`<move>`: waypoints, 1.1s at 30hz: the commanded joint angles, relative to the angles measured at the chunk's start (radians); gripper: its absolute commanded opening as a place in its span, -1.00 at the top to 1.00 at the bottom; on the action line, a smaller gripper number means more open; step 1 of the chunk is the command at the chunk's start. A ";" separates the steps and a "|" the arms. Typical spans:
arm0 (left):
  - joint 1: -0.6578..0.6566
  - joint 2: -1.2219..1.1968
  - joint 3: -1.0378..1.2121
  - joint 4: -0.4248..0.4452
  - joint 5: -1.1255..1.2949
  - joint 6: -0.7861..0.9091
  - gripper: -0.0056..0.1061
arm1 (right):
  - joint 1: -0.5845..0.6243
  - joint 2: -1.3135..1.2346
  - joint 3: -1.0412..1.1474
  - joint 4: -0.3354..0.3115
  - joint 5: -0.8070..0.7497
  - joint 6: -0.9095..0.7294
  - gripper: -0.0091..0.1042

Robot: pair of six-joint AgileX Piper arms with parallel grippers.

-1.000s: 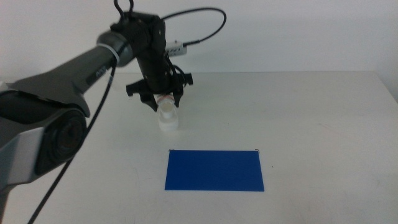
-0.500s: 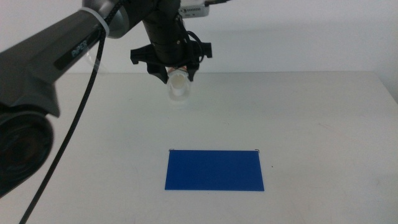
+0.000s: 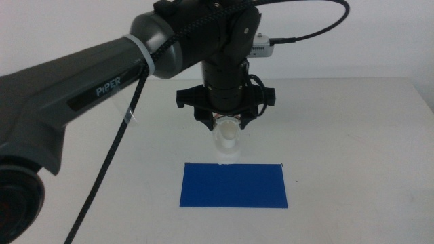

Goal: Use one arm to grab the shoe from the table and place it on the mat.

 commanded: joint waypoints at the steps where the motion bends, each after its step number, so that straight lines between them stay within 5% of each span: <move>1: -0.019 -0.063 -0.024 0.021 -0.027 -0.024 0.93 | -0.002 0.004 0.005 -0.008 -0.073 -0.010 -0.53; 19: -0.022 -0.064 -0.024 -0.014 -0.038 -0.177 0.93 | -0.002 0.004 0.005 -0.008 -0.073 -0.010 -0.53; 33: -0.022 -0.014 -0.024 -0.101 -0.051 -1.420 0.93 | -0.002 0.004 0.005 -0.008 -0.073 -0.010 -0.53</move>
